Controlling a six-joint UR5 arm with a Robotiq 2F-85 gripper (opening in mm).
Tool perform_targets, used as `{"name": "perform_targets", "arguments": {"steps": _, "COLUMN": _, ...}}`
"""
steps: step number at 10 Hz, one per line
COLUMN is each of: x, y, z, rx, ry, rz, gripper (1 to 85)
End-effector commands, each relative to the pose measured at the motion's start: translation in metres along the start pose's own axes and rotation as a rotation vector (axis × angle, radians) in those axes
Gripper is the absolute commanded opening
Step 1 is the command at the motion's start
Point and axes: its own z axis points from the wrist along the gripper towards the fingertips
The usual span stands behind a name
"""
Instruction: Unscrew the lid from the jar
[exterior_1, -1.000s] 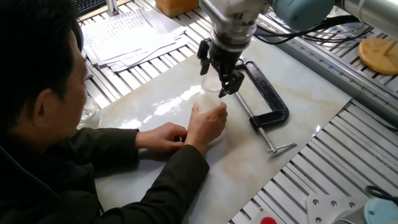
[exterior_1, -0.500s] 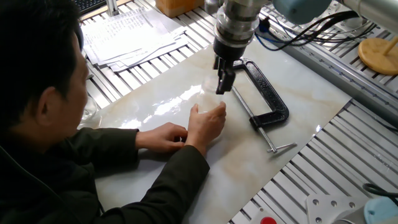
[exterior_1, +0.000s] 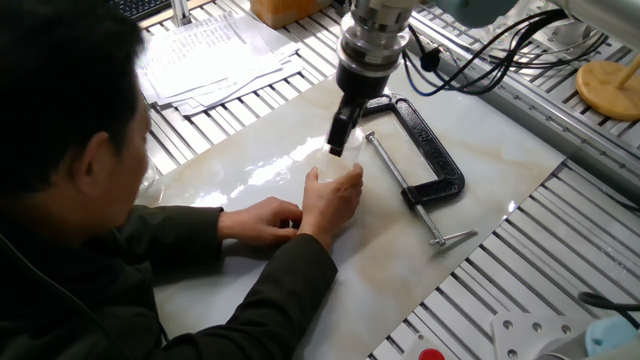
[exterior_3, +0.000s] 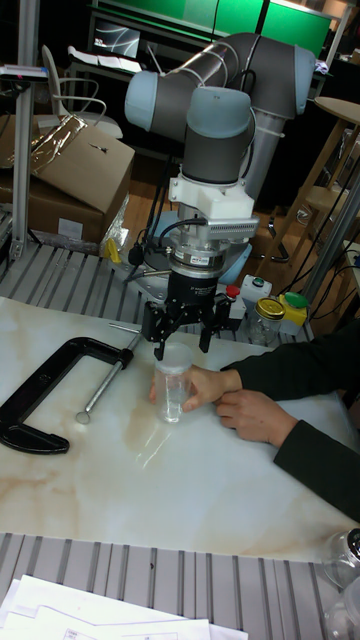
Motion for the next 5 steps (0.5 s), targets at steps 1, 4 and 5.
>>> {"name": "perform_targets", "arguments": {"steps": 1, "x": -0.0062, "y": 0.0025, "z": 0.0031, "rx": -0.023, "ry": -0.004, "rz": 0.057, "gripper": 76.3}}
{"name": "perform_targets", "arguments": {"steps": 4, "x": -0.0072, "y": 0.0013, "z": -0.0008, "rx": -0.073, "ry": -0.007, "rz": -0.001, "gripper": 76.3}}
{"name": "perform_targets", "arguments": {"steps": 5, "x": -0.0070, "y": -0.0005, "z": -0.0022, "rx": -0.073, "ry": -0.007, "rz": -0.010, "gripper": 76.3}}
